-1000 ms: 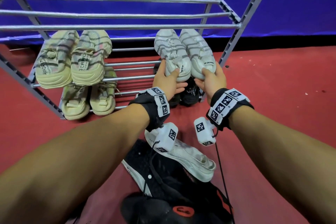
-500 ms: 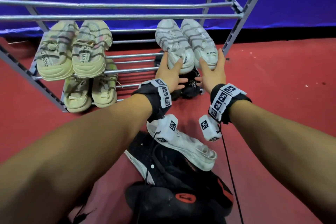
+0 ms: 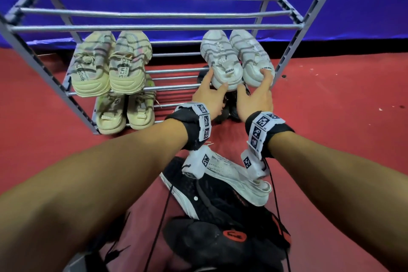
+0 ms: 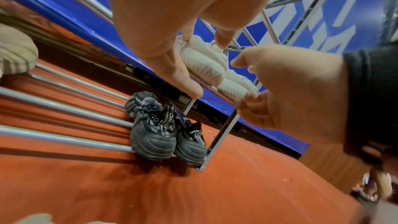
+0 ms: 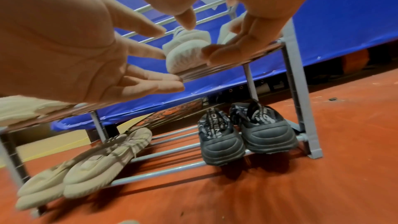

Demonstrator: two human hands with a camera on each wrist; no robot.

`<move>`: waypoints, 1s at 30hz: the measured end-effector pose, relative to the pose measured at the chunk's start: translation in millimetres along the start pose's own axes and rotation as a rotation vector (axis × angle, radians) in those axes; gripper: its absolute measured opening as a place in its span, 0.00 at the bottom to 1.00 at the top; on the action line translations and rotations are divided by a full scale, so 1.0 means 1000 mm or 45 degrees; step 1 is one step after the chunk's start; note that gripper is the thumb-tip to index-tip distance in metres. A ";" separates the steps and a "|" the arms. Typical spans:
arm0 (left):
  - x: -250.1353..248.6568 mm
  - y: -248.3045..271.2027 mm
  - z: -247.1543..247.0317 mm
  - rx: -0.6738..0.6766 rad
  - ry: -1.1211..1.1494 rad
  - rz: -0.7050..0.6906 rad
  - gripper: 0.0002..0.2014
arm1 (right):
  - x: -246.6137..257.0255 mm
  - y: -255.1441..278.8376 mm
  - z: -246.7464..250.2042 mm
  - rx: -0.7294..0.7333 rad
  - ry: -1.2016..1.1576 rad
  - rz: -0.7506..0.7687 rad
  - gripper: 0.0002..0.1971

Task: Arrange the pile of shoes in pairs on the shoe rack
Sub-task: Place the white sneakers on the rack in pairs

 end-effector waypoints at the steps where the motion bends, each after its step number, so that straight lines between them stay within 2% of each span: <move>1: 0.000 0.002 0.004 -0.001 -0.051 -0.035 0.31 | 0.005 0.004 -0.003 0.011 0.000 0.038 0.29; 5: 0.002 0.011 0.030 -0.044 -0.128 -0.116 0.23 | 0.026 0.021 -0.012 0.059 -0.035 0.246 0.21; 8: 0.020 0.017 0.058 -0.119 0.004 0.061 0.13 | 0.039 0.034 -0.022 0.144 0.027 0.357 0.14; 11: 0.049 0.026 0.084 -0.094 -0.002 0.175 0.13 | 0.049 0.050 -0.036 0.267 0.142 0.493 0.09; 15: 0.088 0.039 0.123 -0.143 -0.064 0.247 0.09 | 0.051 0.076 -0.069 0.592 0.290 0.582 0.05; 19: 0.119 0.054 0.149 -0.051 -0.154 0.420 0.08 | 0.038 0.117 -0.107 1.048 0.377 0.533 0.10; 22: 0.135 0.071 0.157 0.072 -0.206 0.562 0.10 | 0.029 0.149 -0.130 1.405 0.389 0.333 0.12; 24: 0.147 0.083 0.154 0.185 -0.197 0.628 0.12 | 0.030 0.158 -0.139 1.465 0.443 0.296 0.15; 27: 0.160 0.099 0.147 0.312 -0.251 0.715 0.10 | 0.026 0.165 -0.146 1.418 0.604 0.369 0.18; 29: 0.163 0.104 0.144 0.284 -0.282 0.756 0.04 | 0.012 0.174 -0.150 1.436 0.796 0.387 0.21; 30: 0.164 0.106 0.145 0.248 -0.276 0.760 0.04 | 0.004 0.177 -0.152 1.429 0.889 0.401 0.23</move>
Point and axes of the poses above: each hand's wrist, its own y-axis away from the middle knuckle, its own z-axis out of the back of the hand, x = y × z, the point moved 7 cm from there along -y, towards the middle knuckle, and after that the axes turned 3 degrees about y, right-handed, at the moved point
